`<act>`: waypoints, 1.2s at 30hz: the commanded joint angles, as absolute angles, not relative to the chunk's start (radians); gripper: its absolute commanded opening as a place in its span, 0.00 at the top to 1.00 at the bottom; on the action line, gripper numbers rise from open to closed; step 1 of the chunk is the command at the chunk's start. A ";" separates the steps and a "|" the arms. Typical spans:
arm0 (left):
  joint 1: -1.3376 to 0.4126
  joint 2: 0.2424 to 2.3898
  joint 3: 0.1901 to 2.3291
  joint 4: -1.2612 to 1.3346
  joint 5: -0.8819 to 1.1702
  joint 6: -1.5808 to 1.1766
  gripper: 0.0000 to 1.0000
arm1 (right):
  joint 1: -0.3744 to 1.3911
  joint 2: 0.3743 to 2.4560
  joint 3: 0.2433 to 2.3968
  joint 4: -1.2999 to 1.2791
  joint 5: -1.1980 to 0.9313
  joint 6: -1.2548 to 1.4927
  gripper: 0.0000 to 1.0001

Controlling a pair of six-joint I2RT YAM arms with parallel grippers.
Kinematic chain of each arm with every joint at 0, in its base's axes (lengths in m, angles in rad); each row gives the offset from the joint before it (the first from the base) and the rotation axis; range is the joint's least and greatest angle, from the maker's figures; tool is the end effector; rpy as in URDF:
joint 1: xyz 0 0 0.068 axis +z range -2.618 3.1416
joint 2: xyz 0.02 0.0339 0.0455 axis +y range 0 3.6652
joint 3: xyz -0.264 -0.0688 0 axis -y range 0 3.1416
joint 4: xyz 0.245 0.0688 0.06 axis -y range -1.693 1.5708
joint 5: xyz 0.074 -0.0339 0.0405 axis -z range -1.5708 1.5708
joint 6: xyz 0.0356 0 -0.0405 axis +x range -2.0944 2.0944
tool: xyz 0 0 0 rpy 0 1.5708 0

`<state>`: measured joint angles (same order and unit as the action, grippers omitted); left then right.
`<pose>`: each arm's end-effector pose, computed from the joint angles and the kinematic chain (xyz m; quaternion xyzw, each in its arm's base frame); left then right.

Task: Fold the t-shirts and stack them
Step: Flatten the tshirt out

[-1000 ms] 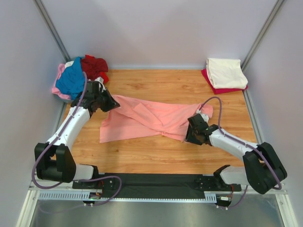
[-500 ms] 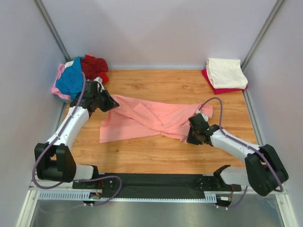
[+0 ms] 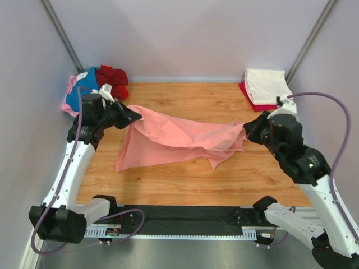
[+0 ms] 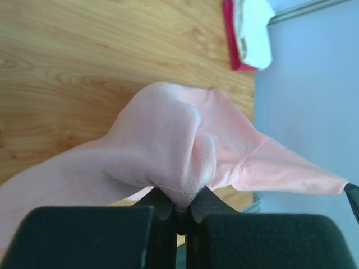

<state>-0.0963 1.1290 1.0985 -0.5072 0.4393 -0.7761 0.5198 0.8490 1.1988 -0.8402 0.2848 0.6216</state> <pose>0.2425 -0.0386 0.3503 -0.1815 0.8360 -0.3754 0.3568 0.1357 0.0661 0.4011 0.1161 0.8441 0.1726 0.4942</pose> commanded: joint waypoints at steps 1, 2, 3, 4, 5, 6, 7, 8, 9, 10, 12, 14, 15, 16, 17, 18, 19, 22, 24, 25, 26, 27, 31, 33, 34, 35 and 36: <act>-0.075 1.042 1.147 -0.457 0.551 -0.890 1.00 | 0.515 0.810 1.354 -0.982 0.408 0.569 1.00; -0.071 1.008 1.144 -0.442 0.569 -0.916 1.00 | 0.514 0.802 1.385 -1.008 0.438 0.565 0.99; -0.068 0.993 1.138 -0.422 0.613 -0.942 1.00 | 0.514 0.796 1.423 -1.018 0.454 0.554 0.99; -0.060 0.974 1.131 -0.364 0.638 -1.004 1.00 | 0.514 0.784 1.486 -1.029 0.468 0.549 1.00; -0.055 0.939 1.108 -0.329 0.661 -1.040 1.00 | 0.514 0.776 1.523 -1.049 0.497 0.545 1.00; -0.055 0.924 1.092 -0.287 0.707 -1.080 1.00 | 0.514 0.770 1.555 -1.057 0.511 0.534 0.99; -0.052 0.907 1.075 -0.188 0.730 -1.177 1.00 | 0.514 0.762 1.622 -1.068 0.526 0.531 1.00; -0.052 0.878 1.040 -0.136 0.750 -1.227 1.00 | 0.514 0.752 1.655 -1.087 0.555 0.526 1.00; -0.052 0.865 1.022 -0.080 0.782 -1.283 1.00 | 0.514 0.746 1.686 -1.097 0.569 0.516 1.00; -0.051 0.851 1.005 0.036 0.796 -1.375 1.00 | 0.514 0.738 1.722 -1.106 0.581 0.511 1.00; -0.052 0.815 0.965 0.118 0.821 -1.468 1.00 | 0.514 0.712 1.811 -1.132 0.610 0.499 1.00; -0.051 0.775 0.931 0.247 0.824 -1.570 1.00 | 0.515 0.690 1.871 -1.140 0.615 0.482 1.00; -0.051 0.756 0.920 0.282 0.812 -1.601 1.00 | 0.514 0.664 1.884 -1.140 0.615 0.477 0.99; -0.051 0.741 0.911 0.348 0.804 -1.635 1.00 | 0.515 0.654 1.893 -1.134 0.614 0.462 1.00; -0.051 0.708 0.894 0.379 0.795 -1.661 1.00 | 0.514 0.638 1.904 -1.131 0.612 0.451 1.00; -0.051 0.690 0.888 0.417 0.773 -1.708 1.00 | 0.514 0.623 1.919 -1.128 0.611 0.442 1.00; -0.051 0.674 0.881 0.434 0.762 -1.726 1.00 | 0.515 0.615 1.925 -1.118 0.611 0.419 1.00; -0.052 0.588 0.881 0.430 0.701 -1.747 1.00 | 0.515 0.620 1.953 -1.097 0.627 0.381 1.00; -0.052 0.552 0.879 0.359 0.626 -1.729 1.00 | 0.515 0.643 1.971 -1.080 0.640 0.341 1.00; -0.051 0.519 0.879 0.321 0.595 -1.717 1.00 | 0.517 0.672 1.970 -1.056 0.656 0.325 1.00; -0.051 0.502 0.876 0.286 0.527 -1.704 1.00 | 0.523 0.698 1.970 -1.042 0.667 0.301 1.00; -0.051 0.489 0.873 0.220 0.491 -1.677 0.99 | 0.528 0.719 1.967 -1.026 0.676 0.287 1.00; -0.051 0.501 0.825 0.143 0.353 -1.677 0.95 | 0.554 0.924 1.942 -0.939 0.700 0.233 1.00; -0.051 0.541 0.818 0.085 0.298 -1.689 0.93 | 0.551 1.017 1.939 -0.917 0.698 0.212 1.00; -0.051 0.599 0.825 0.052 0.284 -1.695 0.92 | 0.539 1.061 1.934 -0.893 0.690 0.207 1.00; -0.051 0.636 0.833 0.017 0.272 -1.700 0.90 | 0.516 1.171 1.940 -0.884 0.664 0.206 1.00; -0.051 0.678 0.838 -0.026 0.240 -1.706 0.86 | 0.482 1.231 1.953 -0.882 0.628 0.228 1.00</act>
